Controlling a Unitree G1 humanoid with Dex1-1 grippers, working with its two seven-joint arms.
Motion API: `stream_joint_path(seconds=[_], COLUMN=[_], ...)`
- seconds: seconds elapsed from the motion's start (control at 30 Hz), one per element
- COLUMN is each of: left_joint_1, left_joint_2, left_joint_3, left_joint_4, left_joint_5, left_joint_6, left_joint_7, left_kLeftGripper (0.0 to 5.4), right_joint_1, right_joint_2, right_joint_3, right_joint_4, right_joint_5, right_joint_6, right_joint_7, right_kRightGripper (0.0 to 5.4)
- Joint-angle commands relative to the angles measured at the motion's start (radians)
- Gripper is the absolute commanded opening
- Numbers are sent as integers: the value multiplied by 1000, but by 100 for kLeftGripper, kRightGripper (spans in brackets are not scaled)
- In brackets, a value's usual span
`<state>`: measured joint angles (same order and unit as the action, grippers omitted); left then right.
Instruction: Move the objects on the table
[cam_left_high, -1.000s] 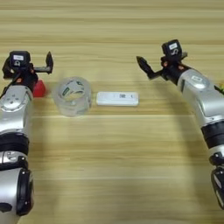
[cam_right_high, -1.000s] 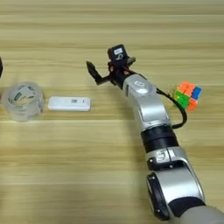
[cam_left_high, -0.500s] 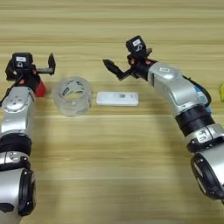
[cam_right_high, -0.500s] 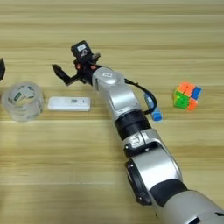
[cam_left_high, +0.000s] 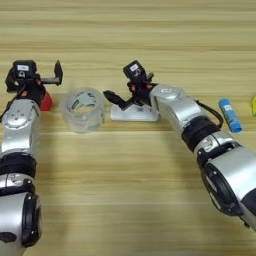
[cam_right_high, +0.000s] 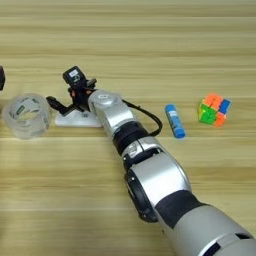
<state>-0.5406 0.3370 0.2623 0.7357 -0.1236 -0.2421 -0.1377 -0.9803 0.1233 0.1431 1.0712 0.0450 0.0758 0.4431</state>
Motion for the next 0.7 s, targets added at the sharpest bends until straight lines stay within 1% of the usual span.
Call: stream_joint_path(seconds=[0.03,0.2,0.27,0.33,0.5,0.6,0.7], left_joint_1=[5,5,7,7,6,17,34], left_joint_2=[9,8,16,19,17,27,37], left_joint_3=[7,11,4,3,3,-33,-58], left_joint_4=[2,1,7,17,21,11,-22], left_joint_5=[-4,-2,16,21,14,49,73], left_joint_6=[-5,-6,-2,1,-1,20,29], left_joint_7=[5,6,20,24,18,5,-8], left_kLeftGripper=[539,539,539,539,539,539,539], right_joint_1=[-60,-72,-73,-73,-71,-67,-68], right_joint_2=[71,83,86,88,102,107,103], right_joint_3=[-11,-21,-23,-25,-29,-28,-27], right_joint_4=[65,101,107,111,117,119,113], right_joint_5=[-13,-18,-20,-23,-24,-26,-26], right_joint_6=[-34,-58,-63,-67,-85,-90,-92], right_joint_7=[-5,-5,-3,-2,8,7,9], right_kRightGripper=[540,540,540,540,540,540,540])
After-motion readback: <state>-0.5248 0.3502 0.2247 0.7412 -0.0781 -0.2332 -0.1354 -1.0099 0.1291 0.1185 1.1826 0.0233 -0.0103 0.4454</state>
